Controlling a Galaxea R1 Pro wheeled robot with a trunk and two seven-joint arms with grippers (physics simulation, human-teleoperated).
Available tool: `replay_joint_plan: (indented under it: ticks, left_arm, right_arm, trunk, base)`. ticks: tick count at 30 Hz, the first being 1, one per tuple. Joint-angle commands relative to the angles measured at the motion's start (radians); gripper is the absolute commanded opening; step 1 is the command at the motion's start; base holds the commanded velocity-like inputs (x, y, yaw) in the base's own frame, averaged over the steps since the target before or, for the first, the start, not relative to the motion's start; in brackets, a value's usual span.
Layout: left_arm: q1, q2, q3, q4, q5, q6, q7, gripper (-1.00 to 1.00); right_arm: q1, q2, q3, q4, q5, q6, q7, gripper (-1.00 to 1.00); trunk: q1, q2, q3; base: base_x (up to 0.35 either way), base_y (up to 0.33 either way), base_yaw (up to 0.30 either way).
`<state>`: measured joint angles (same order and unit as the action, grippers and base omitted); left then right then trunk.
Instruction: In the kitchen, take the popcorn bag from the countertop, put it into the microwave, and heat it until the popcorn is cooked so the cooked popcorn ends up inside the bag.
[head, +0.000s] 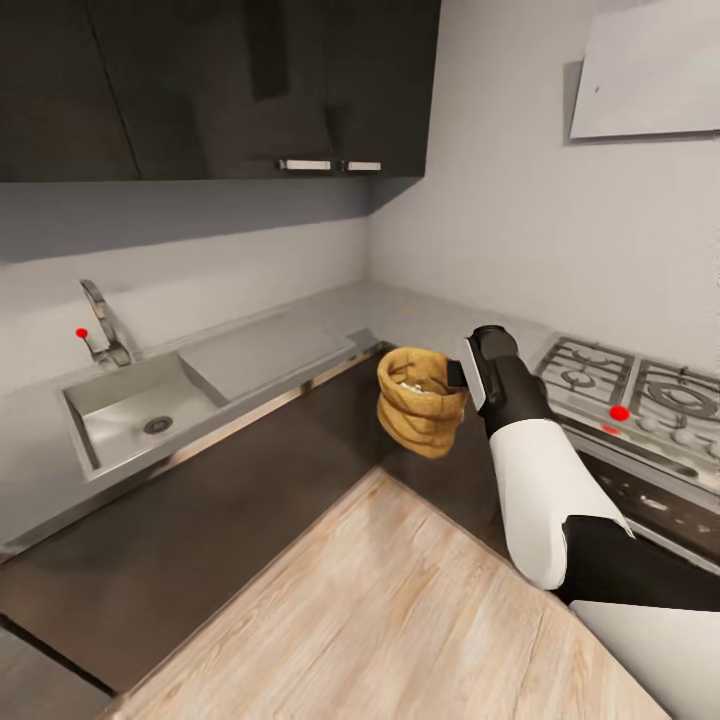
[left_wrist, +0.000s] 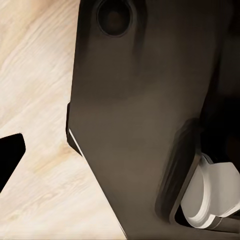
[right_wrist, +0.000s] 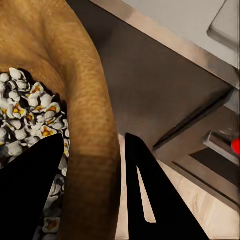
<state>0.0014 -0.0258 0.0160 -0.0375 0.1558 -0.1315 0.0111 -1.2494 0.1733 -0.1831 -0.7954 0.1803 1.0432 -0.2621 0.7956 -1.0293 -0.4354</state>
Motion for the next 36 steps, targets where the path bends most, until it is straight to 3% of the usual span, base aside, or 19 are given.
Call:
replay_joint_plan:
  ticks: [1, 9, 36]
  left_arm:
    - [0.000, 0.000, 0.001, -0.001, 0.005, -0.002, 0.001, 1.00]
    - [0.000, 0.000, 0.002, -0.001, 0.005, -0.002, 0.001, 1.00]
    - [0.000, 0.003, 0.002, -0.002, 0.005, -0.001, 0.000, 1.00]
  right_arm:
    - [-0.001, 0.001, -0.004, -0.001, 0.010, 0.004, 0.006, -1.00]
    - [-0.001, 0.001, -0.004, -0.002, 0.010, 0.004, 0.004, -1.00]
    - [0.004, 0.001, -0.006, -0.013, 0.011, 0.004, 0.004, -1.00]
  trunk:
    - [-0.001, -0.001, -0.001]
    - [-0.001, -0.001, -0.001]
    - [-0.001, -0.001, 0.038]
  base:
    - [-0.348, 0.000, 0.000]
    - [-0.289, 0.000, 0.000]
    - [-0.004, 0.000, 0.000]
